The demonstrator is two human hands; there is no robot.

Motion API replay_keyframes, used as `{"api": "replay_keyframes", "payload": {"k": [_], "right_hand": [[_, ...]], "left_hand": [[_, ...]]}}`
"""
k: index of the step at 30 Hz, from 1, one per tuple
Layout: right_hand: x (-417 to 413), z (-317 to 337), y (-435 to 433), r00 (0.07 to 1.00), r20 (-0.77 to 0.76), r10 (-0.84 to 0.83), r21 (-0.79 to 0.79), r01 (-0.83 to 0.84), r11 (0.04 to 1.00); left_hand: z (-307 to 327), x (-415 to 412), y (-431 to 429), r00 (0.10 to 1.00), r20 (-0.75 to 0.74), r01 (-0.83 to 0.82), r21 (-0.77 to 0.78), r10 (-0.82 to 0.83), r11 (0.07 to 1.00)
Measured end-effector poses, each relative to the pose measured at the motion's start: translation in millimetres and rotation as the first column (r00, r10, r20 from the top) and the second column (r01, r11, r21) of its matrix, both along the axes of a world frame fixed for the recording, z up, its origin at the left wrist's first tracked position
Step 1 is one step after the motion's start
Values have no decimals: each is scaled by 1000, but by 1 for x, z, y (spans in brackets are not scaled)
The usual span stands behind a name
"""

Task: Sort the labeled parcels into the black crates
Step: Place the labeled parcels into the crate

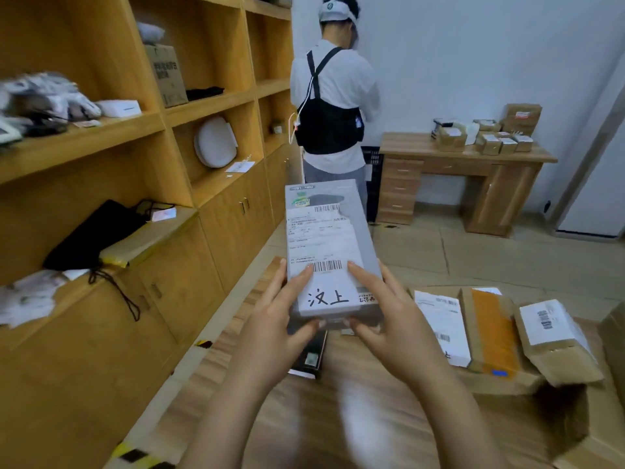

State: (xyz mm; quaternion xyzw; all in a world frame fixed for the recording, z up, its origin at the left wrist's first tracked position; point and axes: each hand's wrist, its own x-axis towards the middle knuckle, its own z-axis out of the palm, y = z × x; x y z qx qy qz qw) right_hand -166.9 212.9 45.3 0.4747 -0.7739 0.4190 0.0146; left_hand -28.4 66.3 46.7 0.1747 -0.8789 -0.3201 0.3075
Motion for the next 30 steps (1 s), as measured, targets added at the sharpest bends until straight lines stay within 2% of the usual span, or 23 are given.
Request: {"api": "replay_keyframes", "payload": {"k": [6, 16, 23, 30], "right_hand": [[47, -9, -61, 987, 59, 150, 69, -154, 986], [128, -34, -156, 915, 63, 399, 48, -402, 914], [184, -42, -184, 717, 157, 679, 43, -692, 721], [248, -61, -171, 514, 123, 849, 146, -856, 497]], "left_hand": [[-6, 63, -39, 983, 108, -151, 36, 146, 988], [-22, 172, -86, 892, 178, -429, 46, 415, 902], [-38, 240, -59, 717, 224, -689, 84, 660, 720], [-54, 296, 22, 458, 259, -889, 128, 851, 439]]}}
